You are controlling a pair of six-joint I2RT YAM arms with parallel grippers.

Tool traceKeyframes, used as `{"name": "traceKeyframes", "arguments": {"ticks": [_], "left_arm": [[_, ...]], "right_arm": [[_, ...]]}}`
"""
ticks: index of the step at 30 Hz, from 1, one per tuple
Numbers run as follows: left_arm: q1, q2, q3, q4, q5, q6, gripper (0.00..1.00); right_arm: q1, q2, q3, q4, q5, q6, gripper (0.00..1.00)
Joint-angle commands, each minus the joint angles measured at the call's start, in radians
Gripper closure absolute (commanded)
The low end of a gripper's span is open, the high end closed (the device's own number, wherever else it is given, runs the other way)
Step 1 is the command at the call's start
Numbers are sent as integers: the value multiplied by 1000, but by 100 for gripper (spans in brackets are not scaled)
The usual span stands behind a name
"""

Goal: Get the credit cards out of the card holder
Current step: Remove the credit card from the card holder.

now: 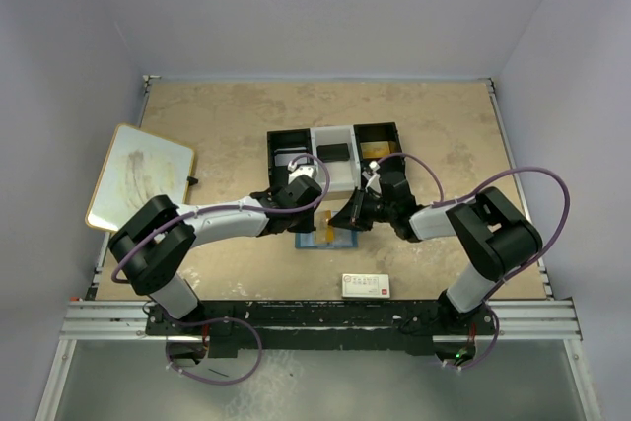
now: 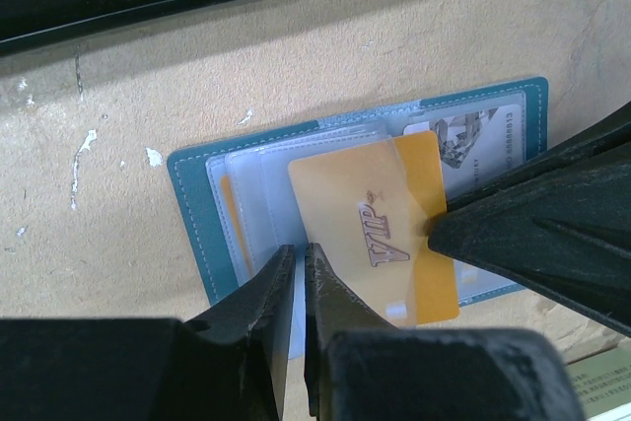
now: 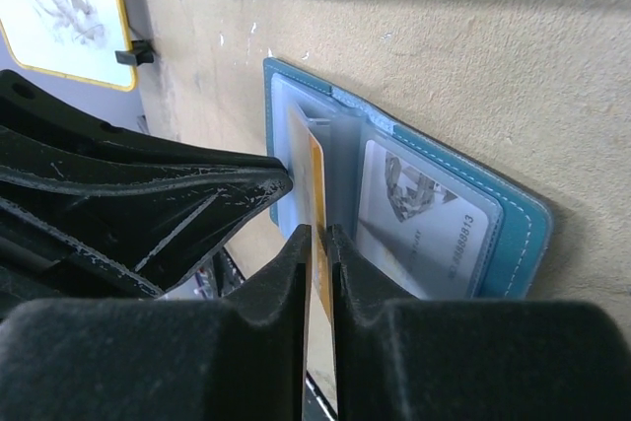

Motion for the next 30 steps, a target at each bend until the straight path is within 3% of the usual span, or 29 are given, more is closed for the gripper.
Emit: {"name": "traceKeyframes", "arguments": {"ticks": [1,6,15,30], "left_arm": [[-6,25,0,-74,-22,20,94],[-7,24,5,-81,-23,18,94],[-9,23,4,-71,-22,10,95],[-9,-27,-10,-75,-33,6,95]], "right_arm": [[-5,9,7,61,-29,-10,84],[-3,45,13,106,-34,-5,82],[-5,34,10,42,-31,-14,97],[-14,-46,8,-70,46,-38,98]]}}
